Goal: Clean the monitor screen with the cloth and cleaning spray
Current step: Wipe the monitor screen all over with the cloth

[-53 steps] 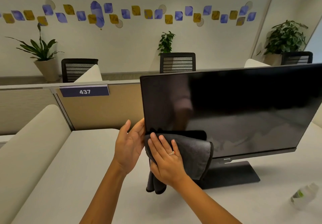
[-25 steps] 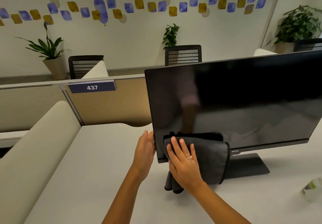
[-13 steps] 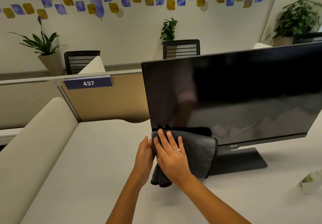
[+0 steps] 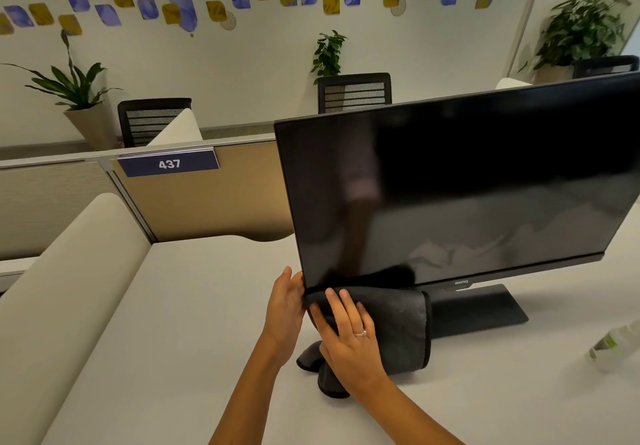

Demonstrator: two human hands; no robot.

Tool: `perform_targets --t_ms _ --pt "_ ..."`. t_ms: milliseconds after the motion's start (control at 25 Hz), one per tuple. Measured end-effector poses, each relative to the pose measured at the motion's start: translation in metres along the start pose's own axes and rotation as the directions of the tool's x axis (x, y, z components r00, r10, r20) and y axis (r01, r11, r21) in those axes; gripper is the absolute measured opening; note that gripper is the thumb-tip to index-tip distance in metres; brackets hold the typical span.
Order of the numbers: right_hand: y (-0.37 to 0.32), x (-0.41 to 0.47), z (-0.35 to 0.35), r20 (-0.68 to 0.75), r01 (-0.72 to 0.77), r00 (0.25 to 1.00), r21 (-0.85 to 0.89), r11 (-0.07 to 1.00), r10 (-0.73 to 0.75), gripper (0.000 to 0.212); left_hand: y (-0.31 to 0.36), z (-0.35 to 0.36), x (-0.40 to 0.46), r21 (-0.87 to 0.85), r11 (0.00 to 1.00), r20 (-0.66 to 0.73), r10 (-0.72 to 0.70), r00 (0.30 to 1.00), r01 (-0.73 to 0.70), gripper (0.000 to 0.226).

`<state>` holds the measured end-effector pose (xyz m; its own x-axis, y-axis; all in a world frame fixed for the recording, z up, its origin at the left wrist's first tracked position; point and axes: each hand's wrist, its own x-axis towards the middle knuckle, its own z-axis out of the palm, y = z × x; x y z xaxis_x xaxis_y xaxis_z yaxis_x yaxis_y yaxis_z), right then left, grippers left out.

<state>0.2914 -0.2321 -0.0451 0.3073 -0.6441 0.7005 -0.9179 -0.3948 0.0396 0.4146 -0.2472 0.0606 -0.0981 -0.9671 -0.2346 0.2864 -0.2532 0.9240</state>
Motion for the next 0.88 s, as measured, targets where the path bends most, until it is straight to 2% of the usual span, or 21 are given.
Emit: perform_targets --t_ms 160,320,480,680,800,880 --pt "0.0 0.004 -0.006 -0.022 -0.046 0.999 0.013 0.999 0.047 0.039 -0.001 0.005 -0.001 0.063 0.998 -0.043 0.032 0.999 -0.03 0.043" --pt "0.015 0.007 -0.012 -0.068 -0.054 0.996 -0.005 0.999 0.053 0.042 -0.004 0.013 0.0 0.209 0.975 -0.11 0.104 0.988 -0.079 0.037" --pt "0.041 -0.005 -0.019 -0.062 -0.141 0.989 -0.062 0.988 0.137 0.036 -0.008 0.016 0.001 0.269 0.962 -0.096 0.077 0.992 -0.048 0.071" --pt "0.084 -0.02 -0.034 -0.066 -0.36 0.933 -0.11 0.926 0.355 0.036 -0.009 0.019 0.005 0.263 0.965 -0.12 0.051 0.991 -0.018 0.076" --pt "0.105 -0.023 -0.042 -0.018 -0.454 0.89 0.069 0.888 0.456 0.044 -0.011 0.02 0.004 0.271 0.963 -0.124 0.036 0.992 -0.001 0.076" --pt "0.106 -0.024 -0.045 0.041 -0.468 0.882 0.202 0.861 0.47 0.05 -0.01 0.021 0.004 0.28 0.96 -0.133 0.015 0.991 0.023 0.075"
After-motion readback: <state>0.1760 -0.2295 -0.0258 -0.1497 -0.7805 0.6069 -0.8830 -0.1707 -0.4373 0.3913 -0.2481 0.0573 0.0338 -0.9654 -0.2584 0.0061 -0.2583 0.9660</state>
